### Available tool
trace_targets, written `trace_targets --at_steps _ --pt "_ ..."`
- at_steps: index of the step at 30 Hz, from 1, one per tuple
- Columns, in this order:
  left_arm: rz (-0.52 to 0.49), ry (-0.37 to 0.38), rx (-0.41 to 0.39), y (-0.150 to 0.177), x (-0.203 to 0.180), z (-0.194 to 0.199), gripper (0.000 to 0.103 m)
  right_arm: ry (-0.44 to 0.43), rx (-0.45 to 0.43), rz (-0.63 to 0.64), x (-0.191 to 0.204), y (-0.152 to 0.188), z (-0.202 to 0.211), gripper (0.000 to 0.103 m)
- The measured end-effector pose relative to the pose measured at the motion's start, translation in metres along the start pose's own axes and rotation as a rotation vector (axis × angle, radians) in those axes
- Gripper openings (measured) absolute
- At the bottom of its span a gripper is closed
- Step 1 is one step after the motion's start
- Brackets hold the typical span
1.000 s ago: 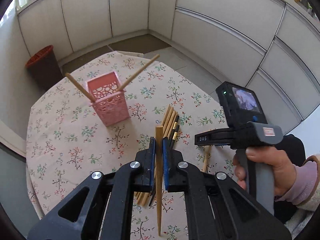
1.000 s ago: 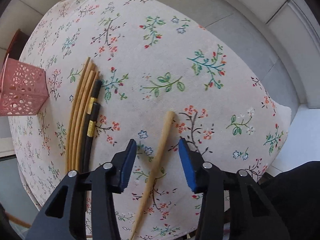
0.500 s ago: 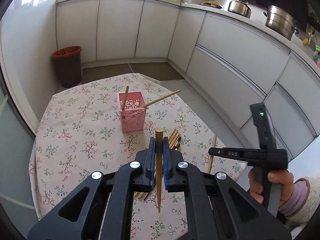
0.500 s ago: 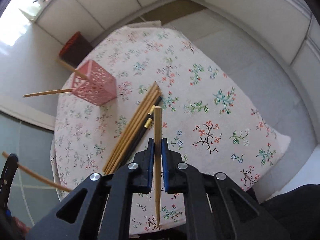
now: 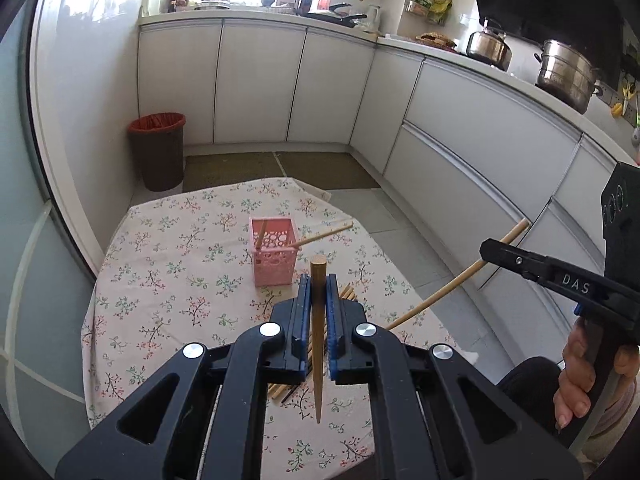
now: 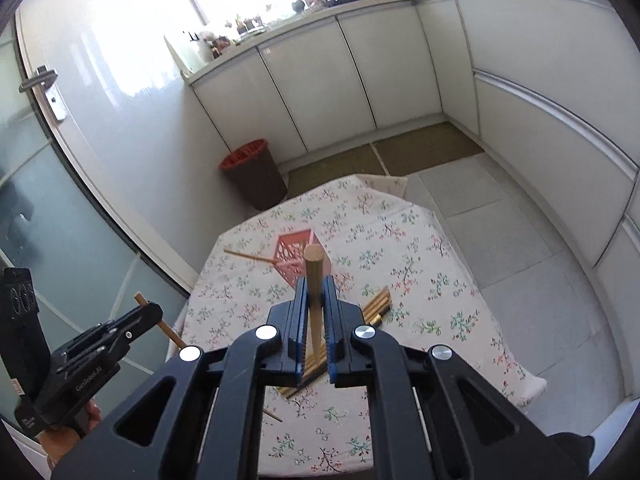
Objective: Organize utensils
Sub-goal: 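Carry both held chopsticks up over the pink holder with left and right tools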
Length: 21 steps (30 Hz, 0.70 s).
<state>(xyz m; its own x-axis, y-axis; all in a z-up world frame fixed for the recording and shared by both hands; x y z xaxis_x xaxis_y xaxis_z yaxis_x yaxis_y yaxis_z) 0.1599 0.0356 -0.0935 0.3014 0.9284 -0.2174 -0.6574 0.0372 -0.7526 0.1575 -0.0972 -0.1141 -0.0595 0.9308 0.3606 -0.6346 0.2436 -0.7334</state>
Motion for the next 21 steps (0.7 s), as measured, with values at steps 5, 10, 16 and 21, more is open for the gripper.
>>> trace_targets --at_steps 5,10,16,21 --pt "-0.007 0.017 -0.068 -0.048 -0.009 0.017 0.006 -0.077 -0.077 -0.004 0.017 -0.057 0.026 0.008" --pt "-0.02 0.013 -0.146 -0.096 -0.016 0.027 0.006 -0.111 -0.151 0.017 0.031 -0.109 0.034 0.008" --pt "-0.011 -0.009 -0.223 -0.147 -0.012 0.018 0.006 -0.117 -0.23 0.061 0.044 -0.16 0.019 0.008" --pt "-0.003 -0.038 -0.241 -0.173 -0.003 -0.009 0.006 -0.093 -0.228 0.077 0.044 -0.176 -0.024 0.008"
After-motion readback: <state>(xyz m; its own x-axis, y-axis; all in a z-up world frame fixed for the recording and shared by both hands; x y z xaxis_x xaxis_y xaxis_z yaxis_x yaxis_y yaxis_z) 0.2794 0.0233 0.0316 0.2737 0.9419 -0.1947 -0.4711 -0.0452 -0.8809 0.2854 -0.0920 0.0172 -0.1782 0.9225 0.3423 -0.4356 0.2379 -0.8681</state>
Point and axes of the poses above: each gripper's, at about its wrist camera, not at the fingertips, and z roughly against the way its jaws point, x to its left, y to its underside, the point moved 10 cm from there along -z, roughly the way its jaws point, and after that the axes turned 2 degrees about z, right-handed, at the moved point
